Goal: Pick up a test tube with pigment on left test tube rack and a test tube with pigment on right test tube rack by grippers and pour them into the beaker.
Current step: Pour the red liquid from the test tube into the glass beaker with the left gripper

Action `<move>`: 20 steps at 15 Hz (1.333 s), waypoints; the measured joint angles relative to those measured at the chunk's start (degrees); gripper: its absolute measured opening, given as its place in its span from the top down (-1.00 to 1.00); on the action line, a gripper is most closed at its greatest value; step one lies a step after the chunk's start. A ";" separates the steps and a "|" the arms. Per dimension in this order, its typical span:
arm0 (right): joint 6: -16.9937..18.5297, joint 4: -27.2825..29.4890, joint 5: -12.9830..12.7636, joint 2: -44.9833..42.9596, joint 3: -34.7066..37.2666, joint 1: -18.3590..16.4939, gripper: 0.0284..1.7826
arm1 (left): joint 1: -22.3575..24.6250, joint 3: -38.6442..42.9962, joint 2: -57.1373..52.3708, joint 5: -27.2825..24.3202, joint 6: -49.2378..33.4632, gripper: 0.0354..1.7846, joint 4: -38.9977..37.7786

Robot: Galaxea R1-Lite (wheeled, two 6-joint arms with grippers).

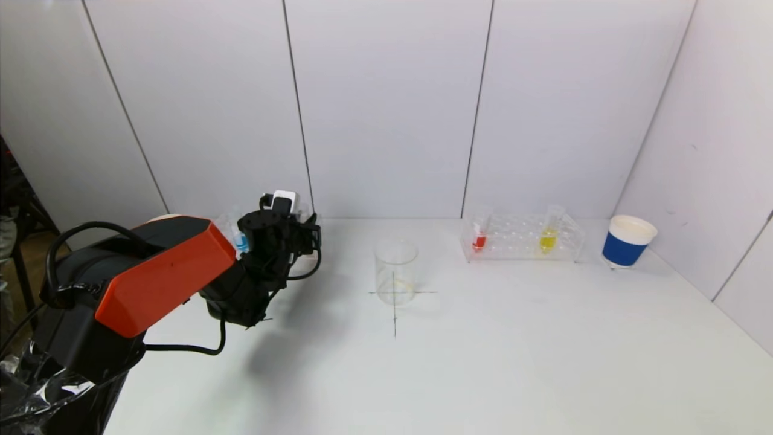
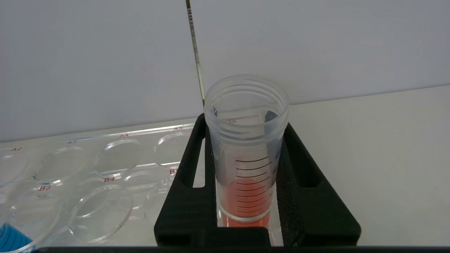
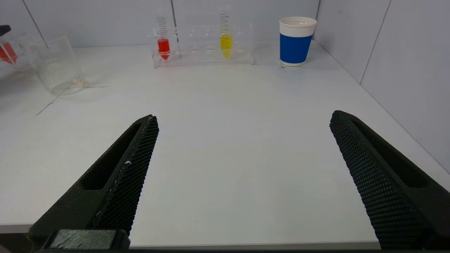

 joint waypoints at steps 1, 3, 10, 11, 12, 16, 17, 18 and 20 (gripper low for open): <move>0.00 0.00 -0.01 0.00 0.00 0.00 -0.99 | 0.02 0.05 -0.24 0.02 0.02 0.49 0.11; 0.00 0.00 -0.01 0.00 0.00 0.00 -0.99 | 0.05 0.20 -0.96 0.05 0.02 0.49 0.20; -0.02 0.00 -0.01 0.00 0.00 0.00 -0.99 | -0.06 -0.74 -5.56 0.90 0.16 0.49 5.75; 0.00 0.00 -0.01 0.00 0.00 0.00 -0.99 | -0.04 -1.40 -6.21 0.96 0.24 0.49 6.89; 0.00 0.00 -0.01 0.00 0.00 0.00 -0.99 | -0.01 -2.27 -6.81 0.99 0.49 0.49 8.02; 0.00 0.00 -0.01 0.00 0.00 0.00 -0.99 | -0.67 -5.51 -9.92 0.90 0.91 0.49 13.48; 0.00 0.00 0.00 0.00 0.00 0.00 -0.99 | -0.87 -6.03 -10.78 0.93 0.94 0.49 14.75; 0.00 0.00 0.00 0.00 0.00 0.00 -0.99 | -1.22 -6.56 -11.76 0.93 0.99 0.49 16.15; 0.00 0.00 -0.01 0.00 0.00 0.00 -0.99 | -2.29 -7.91 -13.79 0.93 0.99 0.49 19.43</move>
